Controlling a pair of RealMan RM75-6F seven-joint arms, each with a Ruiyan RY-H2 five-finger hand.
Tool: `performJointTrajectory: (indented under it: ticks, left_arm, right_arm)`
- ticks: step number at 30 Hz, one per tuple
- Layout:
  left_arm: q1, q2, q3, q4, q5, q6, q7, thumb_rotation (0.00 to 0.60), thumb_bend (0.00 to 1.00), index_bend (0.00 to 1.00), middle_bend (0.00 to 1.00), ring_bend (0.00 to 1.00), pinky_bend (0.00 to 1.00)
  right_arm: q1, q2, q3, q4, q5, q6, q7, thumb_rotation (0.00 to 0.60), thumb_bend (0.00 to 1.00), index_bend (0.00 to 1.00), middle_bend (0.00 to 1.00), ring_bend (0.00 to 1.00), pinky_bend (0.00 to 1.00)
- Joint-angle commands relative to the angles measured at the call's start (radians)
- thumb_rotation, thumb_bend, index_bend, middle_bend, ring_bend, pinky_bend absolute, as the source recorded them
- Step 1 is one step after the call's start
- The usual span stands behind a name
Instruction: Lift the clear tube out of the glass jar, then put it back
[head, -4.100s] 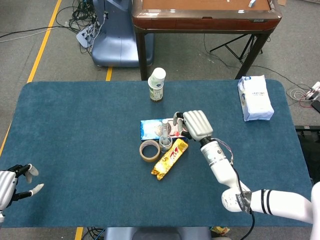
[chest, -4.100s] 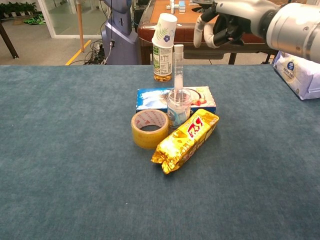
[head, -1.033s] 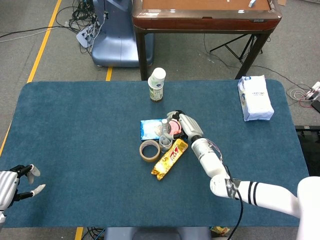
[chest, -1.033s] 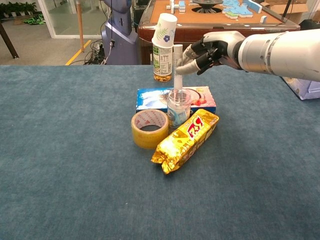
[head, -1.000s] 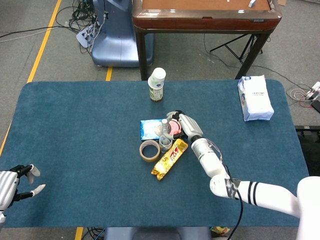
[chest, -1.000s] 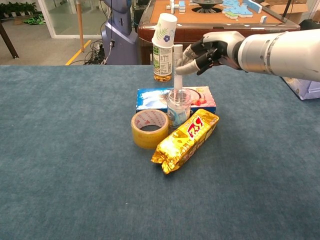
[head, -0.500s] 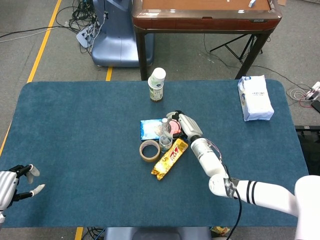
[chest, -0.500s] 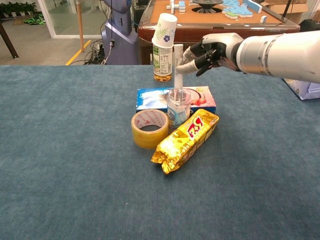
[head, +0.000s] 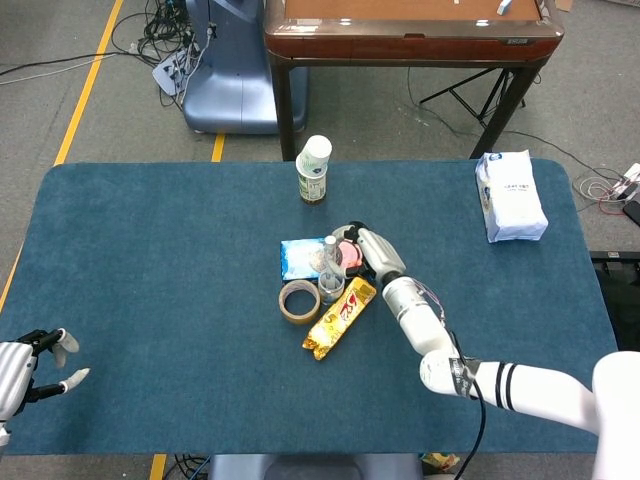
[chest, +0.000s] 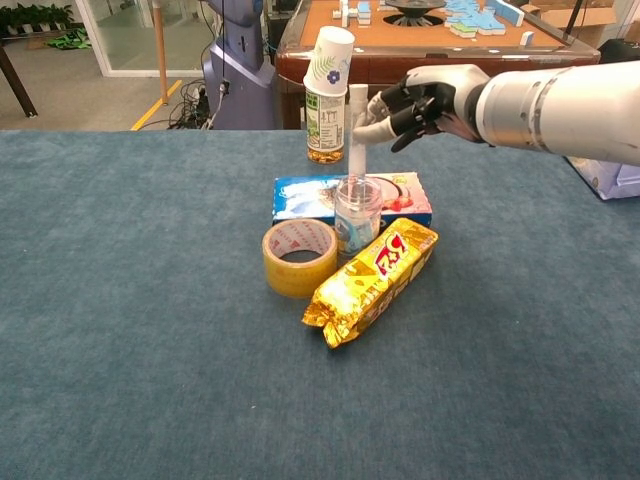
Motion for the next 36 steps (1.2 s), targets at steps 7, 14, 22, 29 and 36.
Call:
performJointTrajectory:
  ticks: [7,14,22,29,36]
  left_arm:
    - [-0.002,-0.003,0.002,-0.001,0.003,-0.004,0.011,0.600,0.14,0.54,0.70,0.52,0.70]
    - [-0.003,-0.005,0.003,-0.002,0.003,-0.008,0.018,0.600,0.14,0.54,0.70,0.52,0.70]
    - [-0.008,-0.010,0.006,-0.003,0.005,-0.019,0.029,0.600,0.14,0.54,0.70,0.52,0.70]
    - [-0.013,-0.013,0.010,-0.006,0.009,-0.029,0.034,0.600,0.14,0.54,0.70,0.52,0.70]
    - [-0.015,-0.016,0.010,-0.003,0.004,-0.035,0.037,0.600,0.14,0.54,0.70,0.52,0.70]
  right_arm:
    - [-0.033,0.047,0.011,-0.091,-0.059,0.040,0.029,0.600,0.49,0.55,0.27,0.06,0.18]
    - [-0.062,0.103,0.023,-0.188,-0.119,0.080,0.043,0.600,0.49,0.55,0.27,0.06,0.18]
    - [-0.106,0.174,0.024,-0.293,-0.209,0.159,0.034,0.600,0.49,0.57,0.30,0.07,0.19]
    - [-0.156,0.250,0.018,-0.354,-0.299,0.178,0.064,0.600,0.48,0.57,0.31,0.08,0.19]
    - [-0.214,0.308,-0.003,-0.376,-0.394,0.199,0.106,0.600,0.48,0.58,0.35,0.13,0.22]
